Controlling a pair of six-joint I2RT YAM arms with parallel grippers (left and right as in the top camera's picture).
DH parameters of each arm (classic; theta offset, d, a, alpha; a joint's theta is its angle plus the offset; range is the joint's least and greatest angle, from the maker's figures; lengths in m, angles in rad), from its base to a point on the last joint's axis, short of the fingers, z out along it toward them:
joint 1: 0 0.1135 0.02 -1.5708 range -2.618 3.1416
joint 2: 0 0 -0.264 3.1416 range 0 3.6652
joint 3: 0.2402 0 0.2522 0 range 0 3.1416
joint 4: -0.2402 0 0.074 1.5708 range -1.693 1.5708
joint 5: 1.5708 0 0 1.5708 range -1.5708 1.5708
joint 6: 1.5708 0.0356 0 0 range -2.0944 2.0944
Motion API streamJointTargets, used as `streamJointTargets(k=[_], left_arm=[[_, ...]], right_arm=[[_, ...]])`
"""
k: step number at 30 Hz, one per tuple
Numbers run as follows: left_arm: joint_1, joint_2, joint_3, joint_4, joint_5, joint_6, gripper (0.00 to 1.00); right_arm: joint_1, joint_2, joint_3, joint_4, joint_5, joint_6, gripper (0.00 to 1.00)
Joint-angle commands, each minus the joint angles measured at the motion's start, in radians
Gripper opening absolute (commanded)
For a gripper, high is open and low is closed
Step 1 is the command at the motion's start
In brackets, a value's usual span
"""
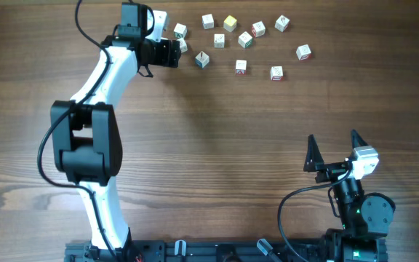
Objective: Form a horizontal line
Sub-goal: 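Reach the left gripper to the cluster's left edge and grasp the Y block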
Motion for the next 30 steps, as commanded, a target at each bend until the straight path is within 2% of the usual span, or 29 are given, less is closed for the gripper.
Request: streamJointTargets(k=[1, 7, 9, 15, 17, 23, 30], left_arm=[[0.007, 0.065, 0.012, 0.025, -0.039, 0.01, 0.85], [0.007, 0.142, 0.012, 0.048, -0.047, 0.01, 0.84], [0.007, 0.158, 0.012, 0.056, -0.066, 0.01, 0.79], [0.007, 0.171, 0.012, 0.077, -0.124, 0.01, 0.59], [0.007, 0.171, 0.012, 0.085, -0.125, 0.01, 0.55], [0.007, 0.166, 0.013, 0.096, -0.124, 0.01, 0.33], [0.007, 0.112, 0.012, 0.048, -0.124, 0.009, 0.16]], right_arm=[[-0.004, -0.008, -0.001, 0.005, 0.011, 0.012, 1.0], [-0.004, -0.008, -0.001, 0.005, 0.011, 0.012, 1.0], [-0.004, -0.008, -0.001, 0.005, 0.011, 0.011, 0.99], [-0.004, -0.008, -0.001, 0.005, 0.011, 0.012, 1.0], [-0.004, -0.008, -0.001, 0.005, 0.011, 0.012, 1.0], [-0.004, -0.008, -0.001, 0.005, 0.011, 0.012, 1.0], [-0.004, -0.008, -0.001, 0.005, 0.011, 0.012, 1.0]])
